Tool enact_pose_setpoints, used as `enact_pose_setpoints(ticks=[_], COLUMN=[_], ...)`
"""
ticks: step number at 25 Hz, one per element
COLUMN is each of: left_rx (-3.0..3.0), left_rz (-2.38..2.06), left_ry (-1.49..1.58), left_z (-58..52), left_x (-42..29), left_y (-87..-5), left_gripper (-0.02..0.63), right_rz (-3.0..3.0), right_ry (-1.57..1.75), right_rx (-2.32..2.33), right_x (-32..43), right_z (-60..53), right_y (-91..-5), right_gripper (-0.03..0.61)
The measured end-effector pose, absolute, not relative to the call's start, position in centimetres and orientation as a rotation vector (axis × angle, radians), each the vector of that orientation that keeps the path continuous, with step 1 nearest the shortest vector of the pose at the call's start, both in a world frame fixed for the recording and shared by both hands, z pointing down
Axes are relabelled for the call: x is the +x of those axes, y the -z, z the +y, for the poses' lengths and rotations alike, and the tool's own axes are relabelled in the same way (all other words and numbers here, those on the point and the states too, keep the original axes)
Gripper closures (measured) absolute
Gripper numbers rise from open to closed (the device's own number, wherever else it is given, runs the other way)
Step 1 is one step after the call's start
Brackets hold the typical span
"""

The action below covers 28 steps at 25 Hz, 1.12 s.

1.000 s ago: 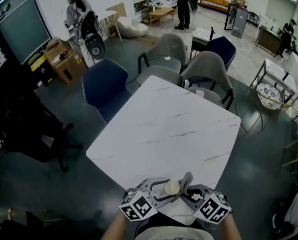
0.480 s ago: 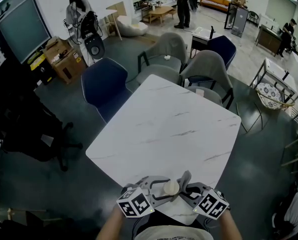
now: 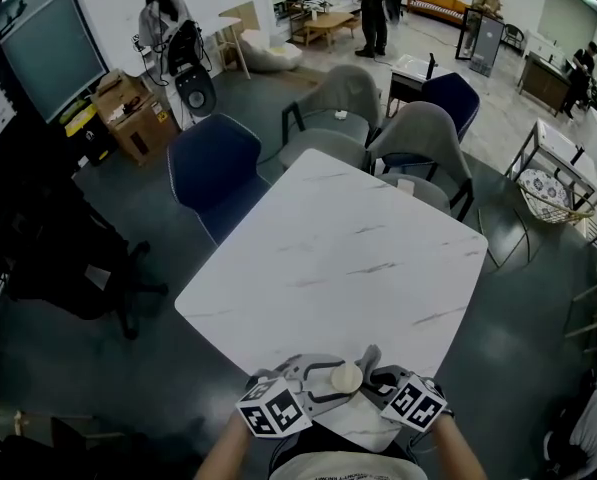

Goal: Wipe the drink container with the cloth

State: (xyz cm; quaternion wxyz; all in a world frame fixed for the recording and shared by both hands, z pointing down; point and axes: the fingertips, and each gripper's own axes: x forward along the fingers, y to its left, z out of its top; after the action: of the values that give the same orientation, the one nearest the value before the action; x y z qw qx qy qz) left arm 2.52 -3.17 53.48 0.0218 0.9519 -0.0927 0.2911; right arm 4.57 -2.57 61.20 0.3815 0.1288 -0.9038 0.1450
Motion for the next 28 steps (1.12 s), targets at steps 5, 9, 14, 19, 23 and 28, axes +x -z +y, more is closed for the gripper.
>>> enact_pose_setpoints(ticks=[5, 9, 14, 19, 23, 28], left_rx=[2.951, 2.950, 2.957, 2.924, 2.870, 2.826], left_rz=[-0.295, -0.304, -0.354, -0.495, -0.686, -0.912], left_ry=[-0.894, -0.891, -0.872, -0.807, -0.690, -0.597], left_z=[-3.1, -3.2, -3.3, -3.4, -3.5, -3.8], left_x=[2.6, 2.6, 2.7, 2.5, 2.4, 2.4], left_y=[-53.4, -53.4, -53.3, -53.2, -52.6, -52.3], left_gripper=[0.345, 0.345, 0.344, 0.344, 0.344, 0.342], right_rz=[-2.276, -2.256, -2.231, -2.213, -2.210, -2.204], right_ry=[-0.388, -0.430, -0.424, -0.399, -0.417, -0.420], right_rx=[0.334, 0.348, 0.341, 0.345, 0.356, 0.354], right_x=[4.6, 4.6, 4.6, 4.6, 4.6, 4.6], right_z=[-2.7, -2.6, -2.4, -2.3, -2.1, -2.0], right_y=[-63.3, -64.9, -66.1, -67.1, -67.2, -67.7], right_gripper=[0.532, 0.532, 0.532, 0.532, 0.532, 0.532])
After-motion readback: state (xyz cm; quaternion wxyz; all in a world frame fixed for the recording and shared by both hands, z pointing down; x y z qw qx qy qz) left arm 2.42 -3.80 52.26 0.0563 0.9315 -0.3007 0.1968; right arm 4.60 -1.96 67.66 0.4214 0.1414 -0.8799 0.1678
